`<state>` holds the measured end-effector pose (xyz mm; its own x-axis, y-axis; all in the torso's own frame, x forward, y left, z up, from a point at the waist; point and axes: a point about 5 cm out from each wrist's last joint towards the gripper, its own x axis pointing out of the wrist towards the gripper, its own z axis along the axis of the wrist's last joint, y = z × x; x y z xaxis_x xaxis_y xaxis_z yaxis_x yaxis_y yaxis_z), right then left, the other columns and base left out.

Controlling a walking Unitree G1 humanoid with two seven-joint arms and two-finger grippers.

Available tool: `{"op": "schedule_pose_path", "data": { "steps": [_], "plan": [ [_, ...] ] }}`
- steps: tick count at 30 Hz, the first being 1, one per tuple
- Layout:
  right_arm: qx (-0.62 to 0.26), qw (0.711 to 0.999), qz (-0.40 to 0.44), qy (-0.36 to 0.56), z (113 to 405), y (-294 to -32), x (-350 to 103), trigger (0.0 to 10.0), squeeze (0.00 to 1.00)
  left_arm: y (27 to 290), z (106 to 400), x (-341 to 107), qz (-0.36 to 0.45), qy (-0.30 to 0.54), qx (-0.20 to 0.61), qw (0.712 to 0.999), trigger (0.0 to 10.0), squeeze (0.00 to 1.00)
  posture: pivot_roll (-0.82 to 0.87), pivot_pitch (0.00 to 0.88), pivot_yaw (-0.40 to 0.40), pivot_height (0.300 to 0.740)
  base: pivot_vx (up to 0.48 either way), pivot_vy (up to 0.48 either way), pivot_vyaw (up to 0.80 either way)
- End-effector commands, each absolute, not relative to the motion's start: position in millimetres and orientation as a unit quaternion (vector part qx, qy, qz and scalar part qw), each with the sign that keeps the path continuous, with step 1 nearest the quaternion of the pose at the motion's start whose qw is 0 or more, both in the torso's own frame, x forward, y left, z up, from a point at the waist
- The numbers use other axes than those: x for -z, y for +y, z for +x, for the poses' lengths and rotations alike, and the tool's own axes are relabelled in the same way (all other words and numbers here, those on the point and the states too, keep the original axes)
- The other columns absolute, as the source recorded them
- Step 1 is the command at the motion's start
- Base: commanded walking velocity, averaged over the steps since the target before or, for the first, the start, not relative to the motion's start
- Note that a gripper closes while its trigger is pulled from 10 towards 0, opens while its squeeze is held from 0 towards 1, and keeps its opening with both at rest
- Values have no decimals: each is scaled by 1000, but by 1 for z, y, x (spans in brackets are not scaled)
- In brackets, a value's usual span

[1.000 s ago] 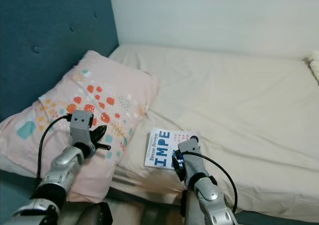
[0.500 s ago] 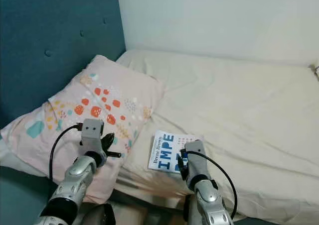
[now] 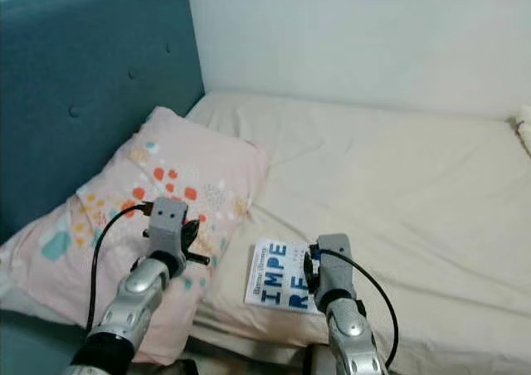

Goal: Clean up the room

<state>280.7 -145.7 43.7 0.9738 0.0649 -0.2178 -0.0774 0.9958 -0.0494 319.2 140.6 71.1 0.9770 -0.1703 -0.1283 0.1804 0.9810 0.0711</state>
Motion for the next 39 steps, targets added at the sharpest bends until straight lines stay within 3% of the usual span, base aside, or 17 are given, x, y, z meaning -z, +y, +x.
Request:
{"op": "schedule_pose_path", "data": {
  "steps": [1, 18, 23, 39],
  "plan": [
    [-30, 993, -21, 115, 279, -147, -39, 10000, 0, 135, 316, -67, 44, 67, 96, 992, 10000, 0, 12, 0, -47, 651, 0, 0, 0],
    [-37, 992, -23, 115, 278, -146, -36, 10000, 0, 136, 308, -67, 50, 54, 92, 993, 10000, 0, 14, 0, -62, 716, 0, 0, 0],
    [-40, 992, -25, 116, 280, -145, -36, 10000, 0, 146, 306, -61, 34, 86, 63, 994, 10000, 0, 12, 0, -69, 740, 0, 0, 0],
    [-16, 992, -26, 125, 290, -149, -38, 10000, 0, 155, 310, -65, -31, 103, 26, 994, 10000, 0, 16, 0, -52, 740, 0, 0, 0]
  ]
}}
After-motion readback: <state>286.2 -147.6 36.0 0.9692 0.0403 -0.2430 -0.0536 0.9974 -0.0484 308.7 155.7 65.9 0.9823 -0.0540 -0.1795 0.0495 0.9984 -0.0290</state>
